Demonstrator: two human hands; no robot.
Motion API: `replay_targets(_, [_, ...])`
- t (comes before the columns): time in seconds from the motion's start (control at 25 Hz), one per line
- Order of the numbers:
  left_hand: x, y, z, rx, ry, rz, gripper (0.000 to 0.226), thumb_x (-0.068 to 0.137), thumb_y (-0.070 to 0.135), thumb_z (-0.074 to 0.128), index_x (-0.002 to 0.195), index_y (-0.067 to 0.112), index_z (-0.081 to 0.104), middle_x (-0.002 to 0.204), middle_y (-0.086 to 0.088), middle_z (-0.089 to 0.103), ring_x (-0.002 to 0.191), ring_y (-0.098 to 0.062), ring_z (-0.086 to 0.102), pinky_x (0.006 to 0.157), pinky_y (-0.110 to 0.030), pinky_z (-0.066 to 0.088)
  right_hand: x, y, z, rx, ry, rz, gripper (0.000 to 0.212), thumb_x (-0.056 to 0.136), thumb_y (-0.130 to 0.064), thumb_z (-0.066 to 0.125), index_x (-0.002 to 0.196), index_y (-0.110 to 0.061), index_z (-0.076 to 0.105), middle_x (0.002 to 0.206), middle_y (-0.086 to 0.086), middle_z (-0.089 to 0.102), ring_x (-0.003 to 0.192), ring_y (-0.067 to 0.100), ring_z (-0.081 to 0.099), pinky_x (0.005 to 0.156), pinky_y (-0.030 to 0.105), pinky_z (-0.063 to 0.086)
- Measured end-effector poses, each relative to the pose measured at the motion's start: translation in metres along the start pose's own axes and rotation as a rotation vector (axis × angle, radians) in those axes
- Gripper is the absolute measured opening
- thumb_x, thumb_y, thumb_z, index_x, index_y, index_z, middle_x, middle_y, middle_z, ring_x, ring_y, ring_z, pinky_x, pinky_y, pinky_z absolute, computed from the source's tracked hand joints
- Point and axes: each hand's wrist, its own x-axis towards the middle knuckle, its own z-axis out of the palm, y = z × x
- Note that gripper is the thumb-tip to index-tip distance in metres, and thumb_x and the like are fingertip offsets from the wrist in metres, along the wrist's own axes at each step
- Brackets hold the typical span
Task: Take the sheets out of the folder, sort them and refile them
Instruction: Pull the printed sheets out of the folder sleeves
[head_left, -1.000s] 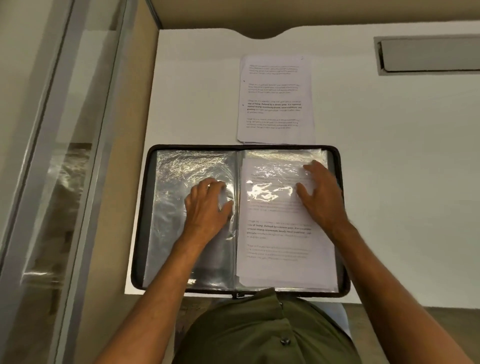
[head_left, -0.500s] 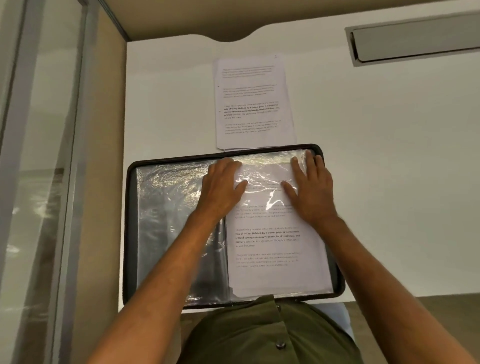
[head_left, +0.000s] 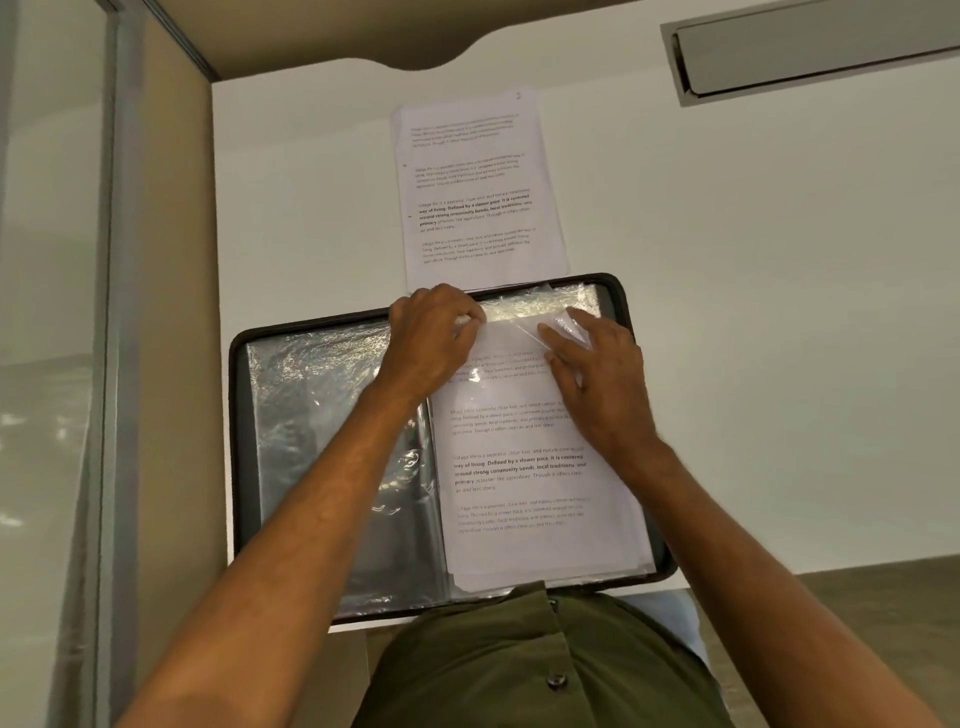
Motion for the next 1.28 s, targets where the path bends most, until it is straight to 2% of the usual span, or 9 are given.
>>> replay_targets(0.12, [0.002,-0.003,-0.006,-0.164,-0.050,-0.027,0.020,0.097,0.015,0.061,0.099,0.029,0.075,0.100,0.013,0.072,0.098,-0.010,0.064,0.112,-0.048,0.039,-0.003,-0.014,-0.013,0.286,-0.062,0.110,0.058,0.108,-0.029,0.054,0.162,-0.027,0.034,0.155,-0.004,0.046,0.137,0.009,0.047,0.111,0.024,0.045])
replay_targets(0.24, [0.004,-0.009,-0.014,-0.216,-0.091,-0.055,0.039,0.092,-0.004,0.050,0.093,0.022,0.079,0.102,0.006,0.074,0.102,-0.013,0.066,0.101,-0.044,0.053,-0.003,-0.023,-0.020,0.444,-0.028,0.229,0.064,0.109,-0.023,0.053,0.164,-0.031,0.023,0.152,-0.011,0.048,0.129,-0.005,0.051,0.100,0.006,0.044])
replay_targets(0.4, [0.012,-0.004,-0.022,-0.192,-0.137,-0.050,0.044,0.088,-0.012,0.049,0.086,0.020,0.080,0.102,0.003,0.073,0.101,-0.013,0.066,0.093,-0.034,0.055,-0.006,-0.028,-0.020,0.576,0.029,0.364,0.044,0.109,-0.016,0.050,0.150,-0.031,0.046,0.126,-0.013,0.063,0.112,0.004,0.064,0.085,0.020,0.059])
replay_targets(0.52, [0.023,0.003,-0.024,-0.171,-0.212,-0.056,0.023,0.096,0.007,0.065,0.102,0.024,0.080,0.105,0.011,0.071,0.100,-0.005,0.065,0.088,-0.023,0.051,-0.005,-0.031,-0.018,0.670,0.052,0.412,0.033,0.108,-0.010,0.050,0.139,-0.021,0.056,0.123,-0.009,0.065,0.106,0.004,0.067,0.077,0.019,0.059])
replay_targets(0.64, [0.031,0.013,-0.029,-0.130,-0.331,-0.022,0.018,0.092,0.019,0.076,0.111,0.021,0.077,0.110,0.006,0.071,0.101,-0.009,0.065,0.089,-0.026,0.051,-0.004,-0.035,-0.019,0.737,0.055,0.439,0.031,0.107,-0.006,0.050,0.129,-0.026,0.058,0.120,-0.008,0.065,0.105,0.000,0.066,0.078,0.017,0.057])
replay_targets(0.8, [0.033,0.024,-0.027,-0.054,-0.387,0.028,0.006,0.092,0.017,0.077,0.098,0.017,0.077,0.104,0.000,0.072,0.086,-0.004,0.063,0.077,-0.026,0.053,-0.004,-0.034,-0.019,0.749,0.052,0.440,0.030,0.107,-0.007,0.052,0.127,-0.029,0.058,0.120,-0.009,0.065,0.109,0.009,0.067,0.085,0.027,0.061])
replay_targets(1.0, [0.040,0.010,-0.022,-0.127,-0.181,0.002,0.004,0.092,0.022,0.075,0.091,0.019,0.077,0.096,0.006,0.067,0.088,-0.010,0.060,0.084,-0.040,0.055,-0.003,-0.028,-0.021,0.703,0.011,0.465,0.032,0.105,-0.010,0.057,0.133,-0.025,0.058,0.118,-0.018,0.065,0.104,-0.003,0.066,0.080,0.017,0.058])
replay_targets(1.16, [0.055,0.002,-0.026,-0.200,0.110,-0.025,0.003,0.093,0.024,0.074,0.094,0.021,0.075,0.103,0.008,0.061,0.106,-0.017,0.052,0.092,-0.030,0.042,-0.006,-0.022,-0.020,0.693,-0.084,0.522,0.032,0.105,-0.013,0.059,0.136,-0.021,0.058,0.117,-0.009,0.069,0.097,-0.002,0.069,0.073,0.016,0.059])
replay_targets(1.28, [0.070,0.001,-0.032,-0.293,0.220,-0.059,0.001,0.091,0.027,0.075,0.092,0.027,0.074,0.104,0.011,0.062,0.113,-0.020,0.055,0.102,-0.030,0.039,-0.007,-0.020,-0.019,0.687,-0.120,0.533,0.029,0.105,-0.013,0.059,0.133,-0.022,0.059,0.116,-0.010,0.069,0.094,-0.005,0.070,0.069,0.013,0.057])
